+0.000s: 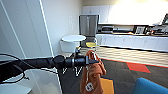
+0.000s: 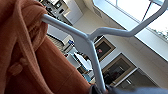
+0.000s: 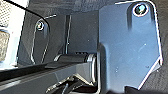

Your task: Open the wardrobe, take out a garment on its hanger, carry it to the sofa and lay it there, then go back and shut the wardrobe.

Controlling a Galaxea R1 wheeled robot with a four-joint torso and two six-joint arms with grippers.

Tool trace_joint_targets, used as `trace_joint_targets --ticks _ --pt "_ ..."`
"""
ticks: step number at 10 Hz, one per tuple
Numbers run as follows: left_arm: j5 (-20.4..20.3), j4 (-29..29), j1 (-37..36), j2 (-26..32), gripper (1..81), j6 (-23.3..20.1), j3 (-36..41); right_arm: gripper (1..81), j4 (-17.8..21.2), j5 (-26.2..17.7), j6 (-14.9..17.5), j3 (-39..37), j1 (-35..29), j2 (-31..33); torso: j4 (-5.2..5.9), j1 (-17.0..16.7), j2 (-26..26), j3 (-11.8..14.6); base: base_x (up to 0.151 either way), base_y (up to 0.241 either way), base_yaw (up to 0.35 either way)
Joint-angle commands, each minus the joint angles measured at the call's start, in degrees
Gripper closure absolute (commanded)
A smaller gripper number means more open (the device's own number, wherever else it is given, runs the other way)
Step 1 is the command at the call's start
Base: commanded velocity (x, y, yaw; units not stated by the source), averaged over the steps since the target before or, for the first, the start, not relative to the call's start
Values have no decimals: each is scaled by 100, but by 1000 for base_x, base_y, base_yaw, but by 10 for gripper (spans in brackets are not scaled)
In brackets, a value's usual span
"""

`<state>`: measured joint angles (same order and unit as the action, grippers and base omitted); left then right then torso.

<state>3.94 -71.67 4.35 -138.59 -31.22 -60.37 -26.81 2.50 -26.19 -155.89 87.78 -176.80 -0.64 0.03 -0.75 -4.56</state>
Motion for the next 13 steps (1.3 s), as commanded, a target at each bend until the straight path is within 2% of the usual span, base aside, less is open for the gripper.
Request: trace_joint_targets --ticks 1,13 --pt "169 171 -984 -2 811 -218 122 10 -26 -259 17 34 -213 -77 0 0 0 0 0 0 -279" --pt "169 162 -949 33 811 -200 341 10 -35 -259 26 34 -248 -86 0 0 0 0 0 0 -284"
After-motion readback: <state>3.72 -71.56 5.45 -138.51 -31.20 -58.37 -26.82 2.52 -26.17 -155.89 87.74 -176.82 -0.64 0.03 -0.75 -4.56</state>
